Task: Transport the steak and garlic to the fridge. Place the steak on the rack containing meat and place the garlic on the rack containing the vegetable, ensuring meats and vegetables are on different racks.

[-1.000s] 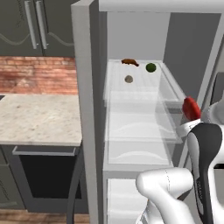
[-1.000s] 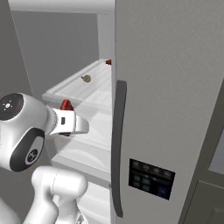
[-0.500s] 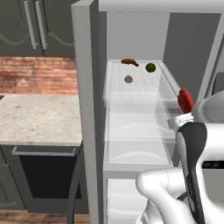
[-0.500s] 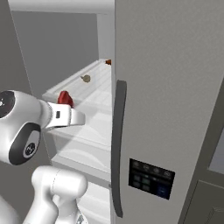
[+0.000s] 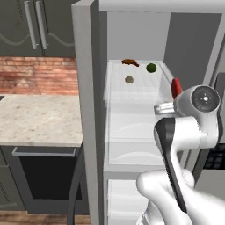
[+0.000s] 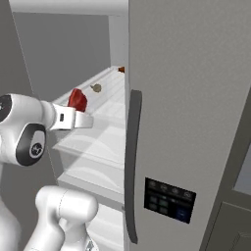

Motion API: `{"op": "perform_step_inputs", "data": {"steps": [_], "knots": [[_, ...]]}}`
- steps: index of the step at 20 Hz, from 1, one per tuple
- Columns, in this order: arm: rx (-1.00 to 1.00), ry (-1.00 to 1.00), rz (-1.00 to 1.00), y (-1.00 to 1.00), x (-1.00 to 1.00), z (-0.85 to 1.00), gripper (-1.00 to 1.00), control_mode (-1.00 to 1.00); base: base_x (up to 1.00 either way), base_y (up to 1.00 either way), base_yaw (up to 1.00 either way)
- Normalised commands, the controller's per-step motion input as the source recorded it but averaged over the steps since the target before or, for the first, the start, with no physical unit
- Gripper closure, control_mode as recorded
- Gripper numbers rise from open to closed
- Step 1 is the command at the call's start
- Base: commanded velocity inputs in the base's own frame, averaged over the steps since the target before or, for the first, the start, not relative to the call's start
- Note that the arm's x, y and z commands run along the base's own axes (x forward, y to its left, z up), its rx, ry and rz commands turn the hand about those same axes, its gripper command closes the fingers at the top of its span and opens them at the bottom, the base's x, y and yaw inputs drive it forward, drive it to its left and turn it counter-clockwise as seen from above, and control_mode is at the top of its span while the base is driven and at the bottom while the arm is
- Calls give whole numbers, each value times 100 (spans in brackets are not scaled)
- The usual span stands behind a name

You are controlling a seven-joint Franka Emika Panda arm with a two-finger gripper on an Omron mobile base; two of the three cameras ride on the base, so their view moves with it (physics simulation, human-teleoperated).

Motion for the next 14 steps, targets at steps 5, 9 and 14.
{"op": "perform_step_inputs", "data": {"steps": [5, 9, 14], "knots": [[11, 1, 0, -16, 59, 9, 100, -100, 0, 0, 0], [17, 1, 4, -3, 62, 0, 100, -100, 0, 0, 0], [13, 4, 2, -1, 64, 0, 100, -100, 0, 0, 0]]}}
